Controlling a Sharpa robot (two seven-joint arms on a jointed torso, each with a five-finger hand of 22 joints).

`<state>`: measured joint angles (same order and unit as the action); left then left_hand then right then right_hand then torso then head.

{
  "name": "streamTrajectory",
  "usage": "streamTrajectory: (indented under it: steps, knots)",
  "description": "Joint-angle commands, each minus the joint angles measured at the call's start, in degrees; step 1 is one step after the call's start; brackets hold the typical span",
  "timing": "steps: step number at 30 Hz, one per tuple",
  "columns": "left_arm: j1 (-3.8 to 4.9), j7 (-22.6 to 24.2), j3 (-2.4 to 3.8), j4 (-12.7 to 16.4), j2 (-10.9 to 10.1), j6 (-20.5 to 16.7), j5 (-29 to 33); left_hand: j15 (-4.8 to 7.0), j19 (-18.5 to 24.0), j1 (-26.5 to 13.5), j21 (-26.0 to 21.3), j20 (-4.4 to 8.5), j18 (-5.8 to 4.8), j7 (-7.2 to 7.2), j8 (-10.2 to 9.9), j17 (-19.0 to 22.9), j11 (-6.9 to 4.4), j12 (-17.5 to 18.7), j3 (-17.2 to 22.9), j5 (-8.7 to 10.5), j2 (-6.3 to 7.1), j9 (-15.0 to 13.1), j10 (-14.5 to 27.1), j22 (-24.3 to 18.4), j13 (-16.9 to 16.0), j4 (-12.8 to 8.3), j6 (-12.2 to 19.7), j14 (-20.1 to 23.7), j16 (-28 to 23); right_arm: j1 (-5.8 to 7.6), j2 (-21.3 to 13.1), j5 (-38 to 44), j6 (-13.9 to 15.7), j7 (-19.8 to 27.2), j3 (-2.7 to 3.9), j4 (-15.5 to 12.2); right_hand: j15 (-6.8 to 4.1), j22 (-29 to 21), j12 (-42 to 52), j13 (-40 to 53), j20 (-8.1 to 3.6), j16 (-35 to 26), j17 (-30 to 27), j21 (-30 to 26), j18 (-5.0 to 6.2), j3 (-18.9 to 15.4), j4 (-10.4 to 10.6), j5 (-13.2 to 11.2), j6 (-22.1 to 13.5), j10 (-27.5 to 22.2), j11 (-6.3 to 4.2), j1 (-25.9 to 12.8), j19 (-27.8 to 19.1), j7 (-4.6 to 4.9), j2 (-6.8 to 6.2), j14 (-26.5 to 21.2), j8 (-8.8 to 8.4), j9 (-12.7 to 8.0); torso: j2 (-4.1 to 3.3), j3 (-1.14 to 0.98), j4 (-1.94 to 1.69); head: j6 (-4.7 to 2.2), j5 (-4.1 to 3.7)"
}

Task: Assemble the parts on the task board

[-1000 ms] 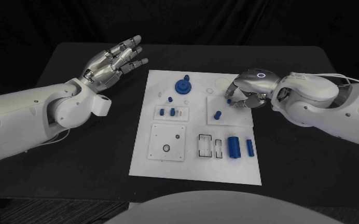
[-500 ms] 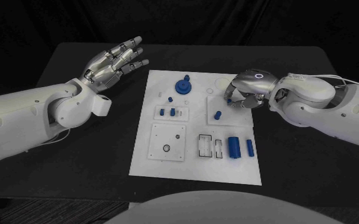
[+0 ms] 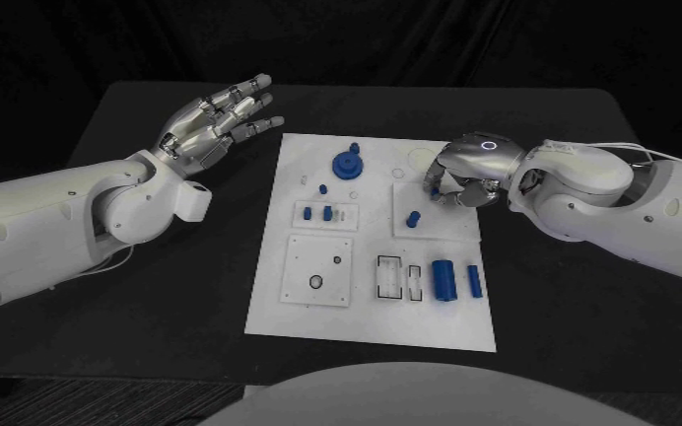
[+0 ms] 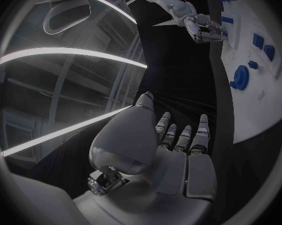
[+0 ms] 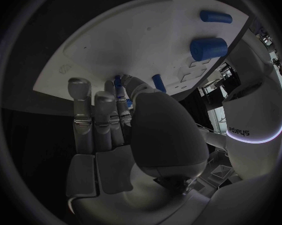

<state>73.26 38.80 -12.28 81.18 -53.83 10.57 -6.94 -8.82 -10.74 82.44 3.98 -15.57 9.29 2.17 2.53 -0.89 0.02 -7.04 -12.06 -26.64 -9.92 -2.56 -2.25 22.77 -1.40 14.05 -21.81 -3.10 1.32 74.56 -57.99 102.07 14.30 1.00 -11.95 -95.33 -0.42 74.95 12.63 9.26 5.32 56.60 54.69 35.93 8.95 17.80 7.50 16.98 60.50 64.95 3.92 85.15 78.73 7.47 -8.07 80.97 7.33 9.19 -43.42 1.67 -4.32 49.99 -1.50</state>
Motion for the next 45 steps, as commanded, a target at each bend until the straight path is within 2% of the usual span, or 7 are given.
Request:
streamTrajectory:
  steps: [1,8,20,26,38,45]
  knots:
    - [-0.11,8.7,0.05,0.0,0.1,1.0,0.5,-0.22,-0.7,0.6,0.4,-0.24,1.07,-0.05,0.3,-0.1,0.51,-0.1,0.0,-0.46,-0.15,-0.1,0.0,0.2,0.0,-0.5,-0.6,-0.5,0.3,-0.12,0.0,0.4,-0.4,-0.4,0.04,0.0,-0.38,0.2,-0.5,-0.2,-0.43,-0.3,-0.2,-0.5,-0.6,0.6,0.0,0.2,-0.1,0.6,0.1,0.4,-0.2,0.33,-0.26,-0.2,-0.66,-0.2,-0.02,-0.01,0.0,0.01,0.05]
    - [-0.15,8.1,0.05,-0.2,0.1,1.2,0.5,-0.68,-1.8,1.0,0.9,-0.66,1.08,0.51,0.5,-0.3,0.87,-0.2,0.0,-1.43,-0.18,-0.2,0.0,0.9,0.0,-1.0,-1.7,-1.3,0.8,-0.12,-0.1,0.4,-1.0,-0.9,0.04,0.1,-0.42,0.4,-0.8,-0.5,-0.49,-1.1,-1.0,-1.0,-0.53,1.9,-0.8,0.4,-0.2,1.2,0.09,1.1,-0.4,0.42,-0.53,-0.6,-1.14,-0.5,-0.02,-0.03,0.03,0.01,0.03]
    - [-0.19,7.6,0.05,-0.2,0.1,1.4,0.5,-1.2,-3.3,1.3,1.4,-0.93,1.03,1.04,0.8,-0.5,1.32,-0.4,0.1,-2.47,-0.36,-0.4,-0.1,1.7,0.0,-1.6,-2.8,-2.5,1.5,-0.12,-0.2,0.4,0.2,-0.3,0.05,0.0,-0.69,1.1,-1.1,-0.8,-0.7,-1.7,-1.5,-0.6,-0.56,3.4,-1.9,-0.1,1.5,2.9,-0.31,1.4,-0.5,0.03,-0.5,-0.7,-0.83,-0.4,-0.05,-0.03,0.01,0.01,0.13]
    - [-0.2,7.3,0.05,-0.1,0.0,1.4,0.5,-1.53,-4.1,1.5,1.8,-1.02,0.94,1.25,0.9,-0.7,1.64,-0.8,0.2,-3.04,-0.57,-0.4,-0.3,2.0,-0.1,-2.0,-3.0,-3.3,2.0,-0.11,-0.5,0.4,1.6,0.3,0.05,-0.2,-1.12,1.6,-1.2,-1.0,-1.0,-5.7,-5.7,0.1,-0.62,3.7,-2.2,-0.8,3.2,4.3,-0.8,1.0,-0.2,-0.49,-0.32,-1.4,-0.37,-0.2,-0.05,-0.03,-0.01,0.01,0.11]
    - [-0.2,6.8,0.05,-0.1,0.1,1.6,0.5,-1.8,-4.9,2.2,2.1,-1.07,0.81,1.44,0.9,-0.8,1.86,-1.1,0.7,-3.86,-0.89,-0.4,-0.5,2.1,-0.1,-2.7,-3.1,-4.0,2.6,-0.02,-1.7,0.4,4.7,1.4,0.06,-1.3,-1.31,1.7,-1.5,-1.2,-1.2,-7.2,-7.3,-0.1,-0.64,3.8,-2.2,-2.0,4.2,5.2,-1.12,0.4,-0.3,-0.82,-0.01,-1.4,-0.2,0.0,-0.06,-0.03,0.02,0.01,0.26]
    - [-0.2,6.3,0.05,-0.1,0.2,1.8,0.5,-1.92,-5.2,2.4,2.2,-1.1,0.74,1.55,0.9,-0.8,1.98,-1.2,0.9,-4.02,-1.12,-0.4,-0.6,2.2,-0.2,-3.0,-3.2,-4.3,2.9,0.86,-2.5,0.4,6.3,2.0,0.07,-2.4,-1.48,1.8,-1.8,-1.3,-1.32,-7.6,-7.7,-0.1,-0.66,3.8,-2.0,-3.2,5.0,5.9,-1.37,0.1,-0.3,-1.08,0.5,-1.1,-0.11,0.1,-0.07,0.01,0.04,0.01,0.53]
